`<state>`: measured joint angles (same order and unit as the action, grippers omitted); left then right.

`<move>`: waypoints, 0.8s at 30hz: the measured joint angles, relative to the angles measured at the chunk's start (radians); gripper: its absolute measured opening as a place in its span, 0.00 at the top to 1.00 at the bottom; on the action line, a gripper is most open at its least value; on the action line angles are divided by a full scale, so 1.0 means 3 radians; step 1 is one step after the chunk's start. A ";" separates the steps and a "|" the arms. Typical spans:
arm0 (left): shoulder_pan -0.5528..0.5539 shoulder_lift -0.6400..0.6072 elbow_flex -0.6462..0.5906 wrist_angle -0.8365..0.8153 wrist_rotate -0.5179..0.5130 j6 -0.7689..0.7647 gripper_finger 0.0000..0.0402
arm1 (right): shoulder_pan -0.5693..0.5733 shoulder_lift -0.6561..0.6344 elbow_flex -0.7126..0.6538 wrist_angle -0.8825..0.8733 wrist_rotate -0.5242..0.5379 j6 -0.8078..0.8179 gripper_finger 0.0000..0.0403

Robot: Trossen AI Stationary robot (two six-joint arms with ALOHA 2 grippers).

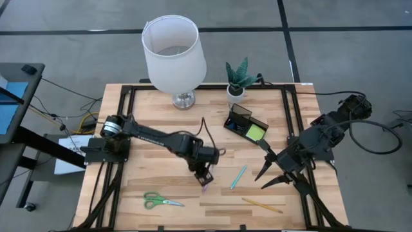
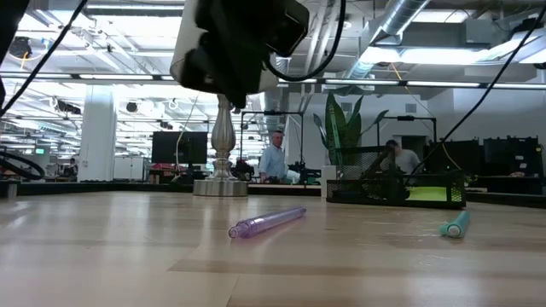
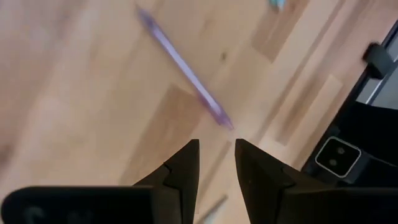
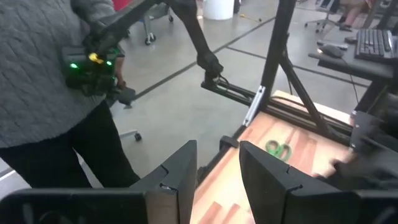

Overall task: Pick and place office supplies into organizer
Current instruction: Put the purple pen into the black organizer

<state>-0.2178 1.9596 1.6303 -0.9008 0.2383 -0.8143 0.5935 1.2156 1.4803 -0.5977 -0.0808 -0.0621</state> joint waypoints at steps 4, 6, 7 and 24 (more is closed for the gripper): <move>-0.0150 0.0055 -0.0004 0.0103 -0.0046 -0.0279 0.77 | -0.0075 0.0000 -0.0001 -0.0050 0.0000 -0.0182 0.72; -0.0215 0.0077 -0.0003 0.0215 -0.0059 -0.0371 0.77 | -0.0102 -0.0012 0.0000 -0.0055 0.0000 -0.0339 0.72; -0.0241 0.0081 -0.0003 0.0212 -0.0081 -0.0410 0.77 | -0.0115 -0.0022 -0.0001 -0.0057 -0.0005 -0.0412 0.72; -0.0675 0.0521 -0.0003 0.0708 -0.0431 -0.1657 0.77 | -0.0366 0.0000 0.0003 -0.0175 -0.0683 -0.0667 0.72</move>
<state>-0.4204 2.1160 1.6295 -0.6885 0.1089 -1.3114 0.4838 1.2155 1.4811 -0.6503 -0.2856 -0.2623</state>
